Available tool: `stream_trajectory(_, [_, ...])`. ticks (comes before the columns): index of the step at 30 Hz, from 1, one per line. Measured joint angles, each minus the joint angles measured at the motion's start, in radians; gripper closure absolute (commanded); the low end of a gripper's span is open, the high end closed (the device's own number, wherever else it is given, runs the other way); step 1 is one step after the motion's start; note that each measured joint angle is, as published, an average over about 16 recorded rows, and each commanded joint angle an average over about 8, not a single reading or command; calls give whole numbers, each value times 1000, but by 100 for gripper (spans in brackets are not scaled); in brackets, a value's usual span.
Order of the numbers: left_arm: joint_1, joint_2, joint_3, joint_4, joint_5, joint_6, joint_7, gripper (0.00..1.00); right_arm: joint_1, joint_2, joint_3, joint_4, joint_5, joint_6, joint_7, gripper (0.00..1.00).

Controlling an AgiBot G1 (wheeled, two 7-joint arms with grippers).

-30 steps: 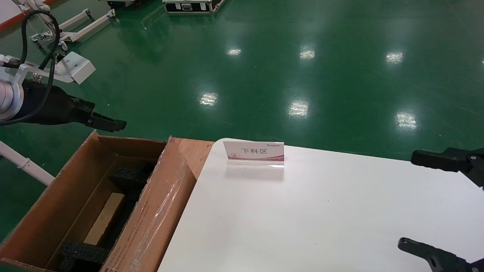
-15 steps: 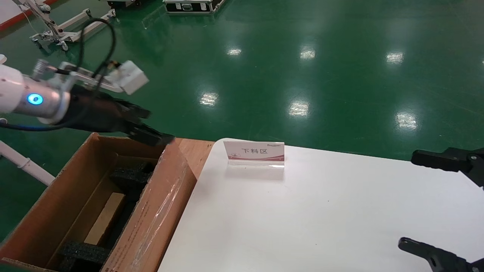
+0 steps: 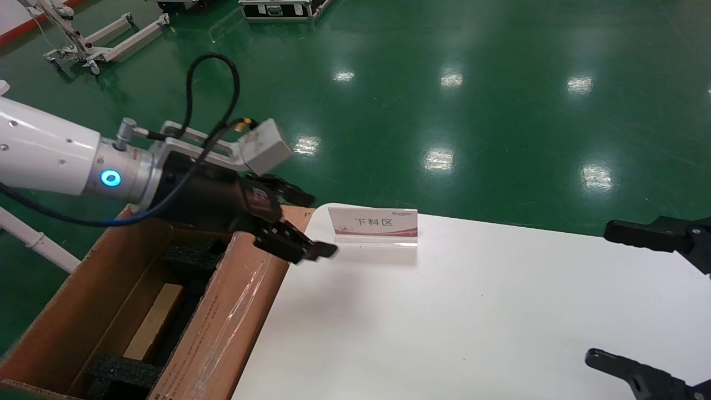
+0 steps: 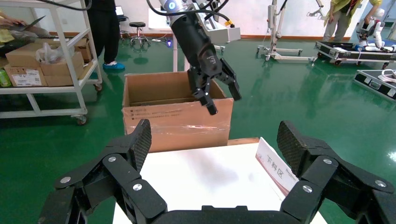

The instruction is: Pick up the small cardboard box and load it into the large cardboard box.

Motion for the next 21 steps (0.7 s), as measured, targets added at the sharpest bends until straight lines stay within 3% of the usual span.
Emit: stream_trajectory(21, [515, 97, -630, 1, -285, 189, 389, 0, -2, -3, 7, 2, -5, -3, 4, 0])
